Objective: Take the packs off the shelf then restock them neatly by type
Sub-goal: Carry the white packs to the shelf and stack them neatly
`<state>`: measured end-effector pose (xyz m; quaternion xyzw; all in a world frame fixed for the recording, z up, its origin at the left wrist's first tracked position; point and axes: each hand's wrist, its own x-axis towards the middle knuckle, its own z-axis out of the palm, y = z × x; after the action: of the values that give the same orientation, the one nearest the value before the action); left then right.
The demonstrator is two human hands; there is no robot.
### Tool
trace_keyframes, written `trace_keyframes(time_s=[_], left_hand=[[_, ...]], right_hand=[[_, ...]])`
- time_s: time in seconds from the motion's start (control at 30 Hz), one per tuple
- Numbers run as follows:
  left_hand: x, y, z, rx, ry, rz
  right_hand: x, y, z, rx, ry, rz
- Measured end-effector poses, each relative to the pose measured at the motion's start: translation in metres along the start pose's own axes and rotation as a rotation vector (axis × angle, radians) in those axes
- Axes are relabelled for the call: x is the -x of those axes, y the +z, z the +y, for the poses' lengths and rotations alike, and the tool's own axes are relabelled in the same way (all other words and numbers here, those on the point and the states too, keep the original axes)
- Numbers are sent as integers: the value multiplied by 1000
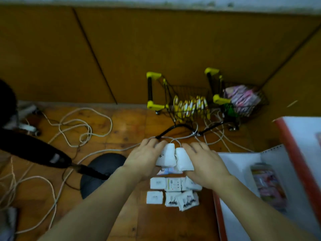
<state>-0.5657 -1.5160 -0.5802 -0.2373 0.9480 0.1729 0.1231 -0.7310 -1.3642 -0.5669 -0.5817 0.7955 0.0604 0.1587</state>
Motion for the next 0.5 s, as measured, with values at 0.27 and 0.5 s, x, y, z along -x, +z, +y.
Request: trace_keyframes(time_s=[0.27, 0.5], left_hand=[[47, -173, 58, -67, 19, 116], [102, -296, 111, -120, 86, 214]], right_hand=[[64, -173, -5, 24, 0, 163], [125, -291, -4, 55, -62, 294]])
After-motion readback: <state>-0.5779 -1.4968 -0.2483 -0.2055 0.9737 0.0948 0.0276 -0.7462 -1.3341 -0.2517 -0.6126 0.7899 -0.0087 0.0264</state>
